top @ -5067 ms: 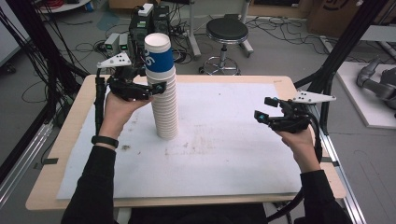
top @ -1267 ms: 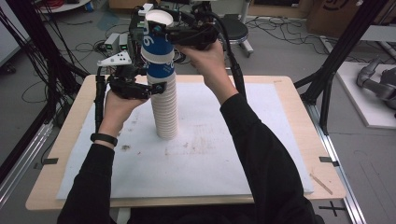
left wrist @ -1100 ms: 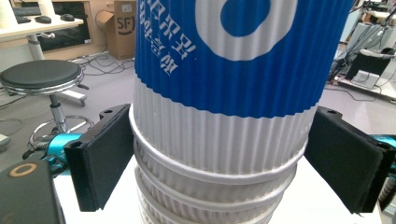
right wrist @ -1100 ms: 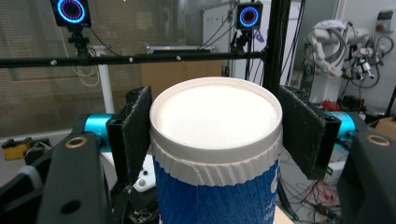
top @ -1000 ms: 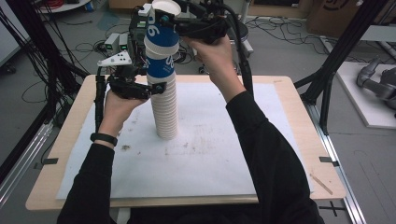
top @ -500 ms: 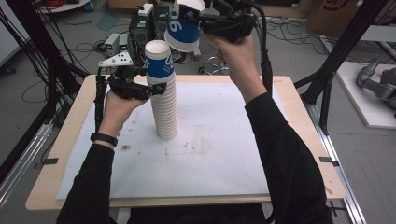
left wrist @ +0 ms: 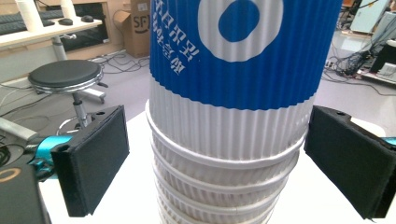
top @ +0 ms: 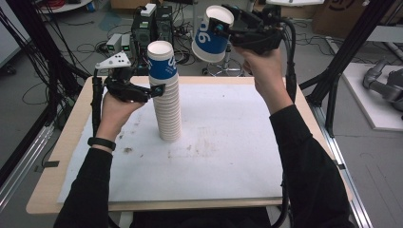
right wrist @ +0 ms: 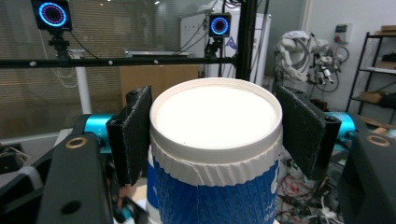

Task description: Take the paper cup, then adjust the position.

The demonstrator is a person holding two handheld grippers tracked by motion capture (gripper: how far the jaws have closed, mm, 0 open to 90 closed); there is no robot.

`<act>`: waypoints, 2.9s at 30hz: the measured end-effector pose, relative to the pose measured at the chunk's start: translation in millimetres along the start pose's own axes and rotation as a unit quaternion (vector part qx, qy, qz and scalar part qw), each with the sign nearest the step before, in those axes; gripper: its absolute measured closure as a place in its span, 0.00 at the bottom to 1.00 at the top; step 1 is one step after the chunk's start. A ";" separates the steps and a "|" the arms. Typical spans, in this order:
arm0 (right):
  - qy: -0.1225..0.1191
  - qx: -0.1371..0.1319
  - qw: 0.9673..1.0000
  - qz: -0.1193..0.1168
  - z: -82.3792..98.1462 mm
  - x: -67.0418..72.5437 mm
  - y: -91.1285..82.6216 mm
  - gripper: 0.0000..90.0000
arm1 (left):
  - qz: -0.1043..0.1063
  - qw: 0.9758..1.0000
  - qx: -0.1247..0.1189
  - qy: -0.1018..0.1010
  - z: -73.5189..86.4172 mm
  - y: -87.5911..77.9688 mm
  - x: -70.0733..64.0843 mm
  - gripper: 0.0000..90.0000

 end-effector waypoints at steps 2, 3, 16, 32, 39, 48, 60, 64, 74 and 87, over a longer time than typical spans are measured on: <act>-0.001 0.002 1.000 0.006 7.0 -3.2 -8.9 0.34 | -0.003 1.000 -0.001 0.002 0.7 -2.7 0.1 0.07; 0.001 0.003 1.000 0.006 9.6 -3.7 -12.1 0.34 | -0.006 1.000 0.000 0.000 1.6 -4.3 0.4 0.07; 0.004 0.015 1.000 0.013 47.1 -6.4 -39.0 0.34 | -0.037 0.999 -0.003 0.007 12.8 -27.7 -1.2 0.07; 0.025 0.051 0.998 0.001 107.3 1.8 -59.2 0.34 | -0.019 0.999 -0.004 0.026 31.1 -34.3 -41.3 0.07; 0.046 0.052 0.998 -0.007 135.0 6.7 -64.9 0.34 | -0.017 0.999 -0.010 0.029 39.5 -28.3 -56.5 0.07; 0.060 0.054 0.997 -0.014 160.1 13.5 -67.2 0.34 | 0.004 0.999 0.005 0.032 50.3 -7.0 -75.5 0.07; 0.073 0.059 0.995 -0.018 184.9 17.1 -68.9 0.34 | 0.018 0.999 0.002 0.036 65.3 10.3 -87.0 0.07; 0.068 0.072 0.995 -0.008 193.4 17.5 -68.3 0.34 | 0.023 0.999 -0.004 0.036 65.8 8.6 -87.4 0.07; 0.075 0.085 0.994 -0.004 203.8 18.3 -64.8 0.34 | 0.030 0.999 -0.001 0.035 68.9 10.3 -89.1 0.07; 0.072 0.082 0.994 -0.011 202.3 23.2 -63.6 0.34 | 0.074 0.997 0.002 0.035 65.6 25.3 -108.1 0.08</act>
Point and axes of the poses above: each handheld gripper's, and its own axes: y roughly forward along the jaws, z roughly out of its underside, x roughly to its left, the point moved 9 cm from there along y, roughly forward along the jaws, and after that the axes turned 10 degrees about x, right-handed, at the moved point
